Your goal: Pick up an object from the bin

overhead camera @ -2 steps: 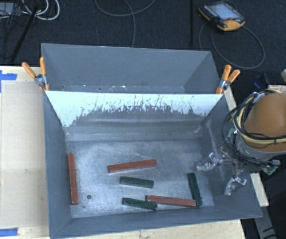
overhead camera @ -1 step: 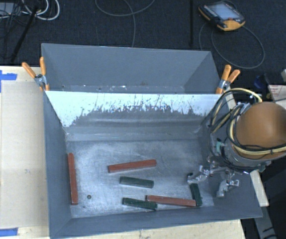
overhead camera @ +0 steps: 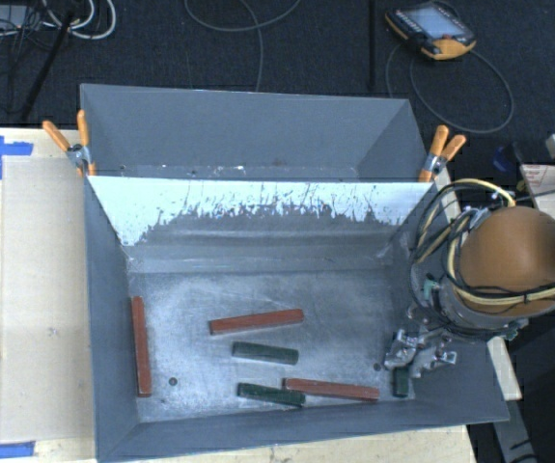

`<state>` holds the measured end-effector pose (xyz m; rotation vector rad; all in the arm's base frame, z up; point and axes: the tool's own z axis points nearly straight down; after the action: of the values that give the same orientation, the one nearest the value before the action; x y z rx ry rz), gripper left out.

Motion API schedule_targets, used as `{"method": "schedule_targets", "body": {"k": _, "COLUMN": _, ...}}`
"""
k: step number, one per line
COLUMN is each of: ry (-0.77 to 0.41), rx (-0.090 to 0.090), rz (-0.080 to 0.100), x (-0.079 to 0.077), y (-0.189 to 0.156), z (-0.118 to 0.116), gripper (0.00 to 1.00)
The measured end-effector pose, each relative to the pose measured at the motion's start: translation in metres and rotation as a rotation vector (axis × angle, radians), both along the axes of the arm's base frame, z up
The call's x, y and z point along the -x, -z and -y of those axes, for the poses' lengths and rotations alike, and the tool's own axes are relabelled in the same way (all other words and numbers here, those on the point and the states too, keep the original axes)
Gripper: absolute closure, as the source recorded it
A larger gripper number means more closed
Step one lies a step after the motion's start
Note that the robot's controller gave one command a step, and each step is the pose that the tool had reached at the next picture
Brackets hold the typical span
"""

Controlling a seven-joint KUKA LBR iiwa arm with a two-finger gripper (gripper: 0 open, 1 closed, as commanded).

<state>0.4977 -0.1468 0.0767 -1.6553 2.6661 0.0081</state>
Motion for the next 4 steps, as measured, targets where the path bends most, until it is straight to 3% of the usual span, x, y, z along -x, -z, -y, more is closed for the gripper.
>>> {"method": "schedule_targets", "body": {"k": 4, "ry": -0.002, "rx": 0.001, "rz": -0.001, "x": 0.0014, "y": -0.0097, "z": -0.001, "gripper": 1.0}}
